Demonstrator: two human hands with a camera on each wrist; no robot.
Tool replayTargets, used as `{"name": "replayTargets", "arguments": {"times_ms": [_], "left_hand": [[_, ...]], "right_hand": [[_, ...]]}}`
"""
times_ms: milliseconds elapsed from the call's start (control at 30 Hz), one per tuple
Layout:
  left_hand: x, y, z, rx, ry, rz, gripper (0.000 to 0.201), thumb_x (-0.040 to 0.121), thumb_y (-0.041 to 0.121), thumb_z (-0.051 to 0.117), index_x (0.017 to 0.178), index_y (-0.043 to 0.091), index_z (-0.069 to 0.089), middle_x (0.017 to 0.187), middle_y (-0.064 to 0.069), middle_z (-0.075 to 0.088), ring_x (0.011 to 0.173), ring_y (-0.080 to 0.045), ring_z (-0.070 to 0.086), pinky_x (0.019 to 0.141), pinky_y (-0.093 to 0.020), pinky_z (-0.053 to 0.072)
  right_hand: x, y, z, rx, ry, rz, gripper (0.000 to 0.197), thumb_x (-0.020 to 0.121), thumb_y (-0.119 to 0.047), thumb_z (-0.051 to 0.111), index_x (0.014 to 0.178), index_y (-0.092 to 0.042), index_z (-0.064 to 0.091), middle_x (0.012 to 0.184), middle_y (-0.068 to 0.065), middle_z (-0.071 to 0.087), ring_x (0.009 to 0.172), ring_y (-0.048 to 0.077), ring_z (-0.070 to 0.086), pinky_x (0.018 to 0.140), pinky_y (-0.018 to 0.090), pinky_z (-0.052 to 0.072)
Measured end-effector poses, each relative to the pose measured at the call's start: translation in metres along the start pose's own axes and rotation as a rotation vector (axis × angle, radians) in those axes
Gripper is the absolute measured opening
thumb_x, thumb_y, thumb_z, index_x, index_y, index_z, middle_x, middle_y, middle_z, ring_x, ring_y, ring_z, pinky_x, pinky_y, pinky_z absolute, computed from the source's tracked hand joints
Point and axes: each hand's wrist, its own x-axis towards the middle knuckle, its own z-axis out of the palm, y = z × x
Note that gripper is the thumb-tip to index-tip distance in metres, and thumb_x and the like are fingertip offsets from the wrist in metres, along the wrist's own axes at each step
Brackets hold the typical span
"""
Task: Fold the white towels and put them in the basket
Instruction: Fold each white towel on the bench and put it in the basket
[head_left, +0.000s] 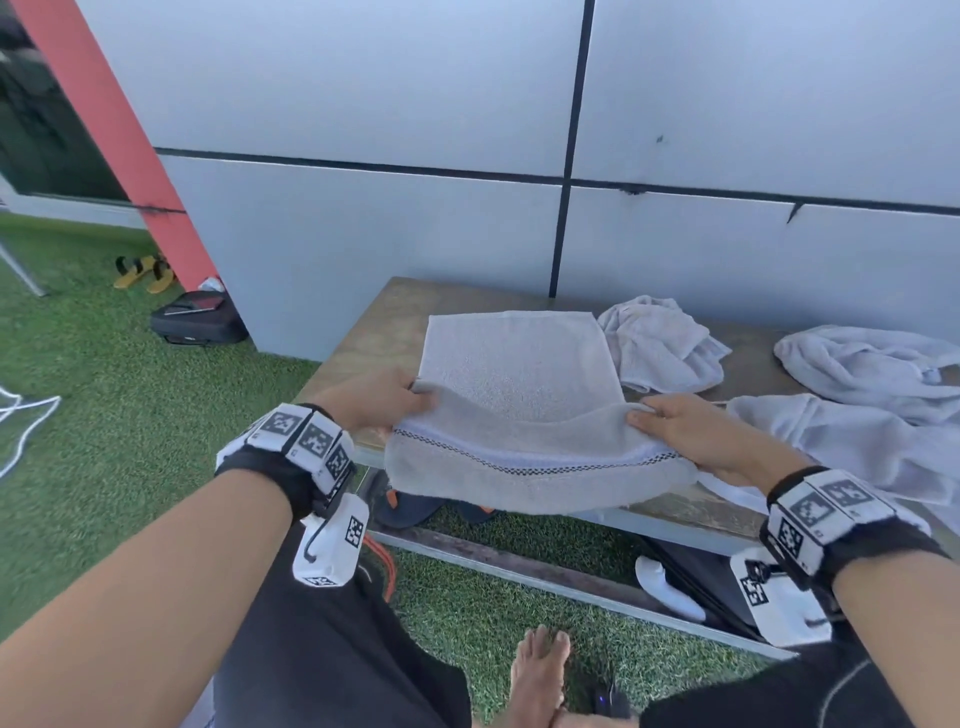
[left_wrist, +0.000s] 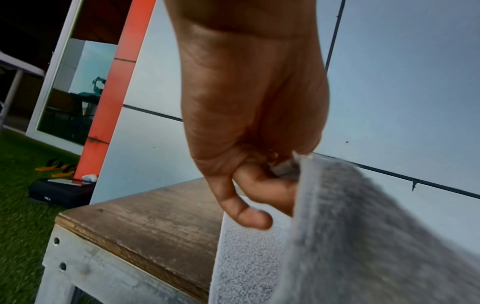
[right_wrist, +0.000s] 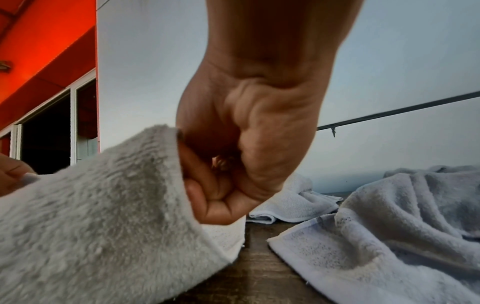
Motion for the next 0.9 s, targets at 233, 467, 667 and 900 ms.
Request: {"name": "replayTargets", "arguments": {"times_ms": [233,467,667,900], "left_hand": [[0.034,0.001,-0.007,-0.297,0.351,0.076,0.024,0.102,0.019,0.049,0.09,0.002,0.062,0.072,-0.01,0.053,0.059,-0.018,0.048,0.046,-0.022,0.037],[0.098,0.0,-0.012,-0.285,0.483,0.021,0.027,0.1,0.023,0.05,0.09,0.003,0.065,0.061,-0.001,0.046,0.054,-0.017,0.039,0.049,-0.027,0.028],[0.162,-0.006,-0.014,-0.261,0.577,-0.035,0.036,0.095,0.024,0.055,0.062,0.013,0.047,0.056,0.0,0.045,0.052,-0.02,0.041,0.046,-0.025,0.027],[0.227,-0.009,-0.017,-0.191,0.604,-0.048,0.043,0.093,0.018,0.056,0.054,0.014,0.038,0.053,0.0,0.04,0.051,-0.019,0.038,0.044,-0.024,0.025]], "right_hand": [[0.05,-0.015,-0.01,-0.073,0.339,-0.088,0.036,0.104,-0.029,0.046,0.075,-0.008,0.049,0.064,0.003,0.049,0.059,0.019,0.045,0.054,0.032,0.033],[0.127,-0.024,-0.03,-0.258,0.422,-0.135,0.023,0.104,-0.025,0.047,0.096,-0.009,0.061,0.09,0.007,0.063,0.083,0.029,0.057,0.076,0.038,0.046],[0.183,-0.029,-0.041,-0.363,0.4,-0.048,0.036,0.105,-0.026,0.043,0.07,-0.017,0.039,0.067,0.005,0.054,0.068,0.029,0.058,0.061,0.035,0.034],[0.242,-0.025,-0.049,-0.561,0.362,0.075,0.034,0.101,-0.038,0.042,0.072,-0.021,0.045,0.085,0.004,0.061,0.085,0.029,0.059,0.075,0.039,0.047]]}}
